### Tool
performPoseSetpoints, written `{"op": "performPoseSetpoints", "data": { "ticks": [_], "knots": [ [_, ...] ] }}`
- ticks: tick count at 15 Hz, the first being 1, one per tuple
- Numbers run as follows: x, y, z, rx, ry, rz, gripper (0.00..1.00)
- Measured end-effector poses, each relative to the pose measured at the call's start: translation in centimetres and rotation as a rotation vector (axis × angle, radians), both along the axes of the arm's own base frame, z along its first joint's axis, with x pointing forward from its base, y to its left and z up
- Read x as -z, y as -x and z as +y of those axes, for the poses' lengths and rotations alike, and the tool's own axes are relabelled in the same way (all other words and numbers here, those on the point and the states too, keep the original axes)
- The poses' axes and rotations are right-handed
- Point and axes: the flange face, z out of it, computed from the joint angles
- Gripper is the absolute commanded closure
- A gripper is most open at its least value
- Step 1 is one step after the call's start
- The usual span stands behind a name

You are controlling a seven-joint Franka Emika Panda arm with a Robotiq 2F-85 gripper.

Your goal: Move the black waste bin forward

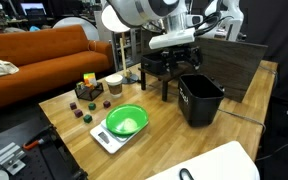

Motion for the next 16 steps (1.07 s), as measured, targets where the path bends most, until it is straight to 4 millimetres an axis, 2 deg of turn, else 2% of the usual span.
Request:
{"op": "performPoseSetpoints", "data": {
  "ticks": [3,4,5,6,7,10,11,16],
  "knots": [
    [1.1,0.0,0.0,-0.102,-0.049,0.029,0.00],
    [1.3,0.0,0.1,-0.130,-0.064,0.036,0.06],
    [1.7,0.0,0.1,-0.152,-0.073,0.045,0.20],
    [2.0,0.0,0.2,-0.170,-0.080,0.052,0.22],
    [2.3,0.1,0.2,-0.183,-0.087,0.058,0.20],
    [2.8,-0.2,-0.1,-0.198,-0.088,0.065,0.35],
    [3.1,-0.4,-0.3,-0.198,-0.084,0.067,0.51],
    [4.2,-1.8,-2.2,-0.166,-0.056,0.064,0.86]
  ]
}}
